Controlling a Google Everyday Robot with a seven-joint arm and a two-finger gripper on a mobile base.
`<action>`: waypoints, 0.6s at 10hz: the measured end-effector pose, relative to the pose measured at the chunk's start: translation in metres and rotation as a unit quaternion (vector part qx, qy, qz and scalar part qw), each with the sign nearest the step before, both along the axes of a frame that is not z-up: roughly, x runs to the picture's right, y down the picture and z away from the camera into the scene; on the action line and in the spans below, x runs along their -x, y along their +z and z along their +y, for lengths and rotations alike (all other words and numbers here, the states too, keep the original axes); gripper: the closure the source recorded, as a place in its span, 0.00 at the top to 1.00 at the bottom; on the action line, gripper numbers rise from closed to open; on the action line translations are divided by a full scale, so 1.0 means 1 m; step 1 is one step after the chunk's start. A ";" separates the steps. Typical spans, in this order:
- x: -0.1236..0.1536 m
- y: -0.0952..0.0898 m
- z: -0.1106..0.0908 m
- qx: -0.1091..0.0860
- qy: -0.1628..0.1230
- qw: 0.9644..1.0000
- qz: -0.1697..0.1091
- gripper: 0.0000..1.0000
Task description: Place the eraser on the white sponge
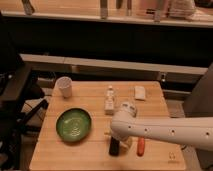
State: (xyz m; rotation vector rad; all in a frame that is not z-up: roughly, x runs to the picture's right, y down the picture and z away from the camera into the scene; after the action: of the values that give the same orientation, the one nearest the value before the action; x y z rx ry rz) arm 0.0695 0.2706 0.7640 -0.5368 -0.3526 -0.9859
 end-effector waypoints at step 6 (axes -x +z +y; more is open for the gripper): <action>0.002 0.000 0.006 0.002 -0.003 1.000 0.000 0.80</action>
State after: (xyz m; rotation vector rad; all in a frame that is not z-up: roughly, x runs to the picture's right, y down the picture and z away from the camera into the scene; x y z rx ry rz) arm 0.0677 0.2765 0.7639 -0.5415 -0.3526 -0.9902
